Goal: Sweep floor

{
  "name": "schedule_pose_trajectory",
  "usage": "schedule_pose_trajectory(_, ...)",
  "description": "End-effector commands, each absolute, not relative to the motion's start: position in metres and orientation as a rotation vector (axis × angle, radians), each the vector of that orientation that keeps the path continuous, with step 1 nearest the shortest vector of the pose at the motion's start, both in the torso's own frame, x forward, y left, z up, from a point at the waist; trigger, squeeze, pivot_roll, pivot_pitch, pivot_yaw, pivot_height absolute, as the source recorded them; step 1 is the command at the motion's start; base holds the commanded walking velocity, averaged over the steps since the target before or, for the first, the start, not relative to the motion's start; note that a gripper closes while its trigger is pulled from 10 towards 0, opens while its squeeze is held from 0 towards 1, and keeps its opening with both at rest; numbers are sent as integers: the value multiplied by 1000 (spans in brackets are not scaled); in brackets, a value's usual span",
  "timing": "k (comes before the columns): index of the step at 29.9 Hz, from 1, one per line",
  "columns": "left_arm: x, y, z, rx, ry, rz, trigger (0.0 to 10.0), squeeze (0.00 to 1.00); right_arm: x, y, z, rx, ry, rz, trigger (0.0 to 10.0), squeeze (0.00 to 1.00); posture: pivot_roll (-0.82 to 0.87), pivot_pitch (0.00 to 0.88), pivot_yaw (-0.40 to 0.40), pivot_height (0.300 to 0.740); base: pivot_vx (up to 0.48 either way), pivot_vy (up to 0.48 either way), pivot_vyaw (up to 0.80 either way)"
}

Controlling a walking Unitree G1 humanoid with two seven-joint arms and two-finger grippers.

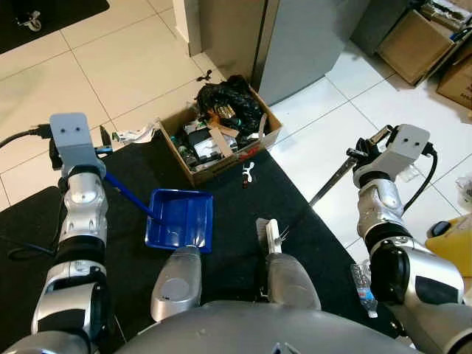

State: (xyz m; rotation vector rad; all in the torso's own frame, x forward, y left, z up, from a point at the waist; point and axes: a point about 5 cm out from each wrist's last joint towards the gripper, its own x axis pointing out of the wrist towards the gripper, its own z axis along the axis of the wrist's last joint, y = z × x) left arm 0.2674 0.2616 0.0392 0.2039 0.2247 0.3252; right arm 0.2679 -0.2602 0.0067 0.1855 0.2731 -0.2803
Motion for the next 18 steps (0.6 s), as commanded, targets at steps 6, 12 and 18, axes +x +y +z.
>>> schedule_pose_trajectory(6,268,250,27,155,274,308,2824,0,253,-261,-8,161,354,-287,10000,0,115,0,-14,740,0,0,0)
schedule_pose_trajectory(12,269,248,24,141,277,307,0,0,252,-261,-9,161,357,-286,10000,0,114,0,-18,740,0,0,0)
schedule_pose_trajectory(18,271,250,29,134,251,318,0,0,252,-261,-9,162,359,-284,10000,0,116,0,-22,740,0,0,0)
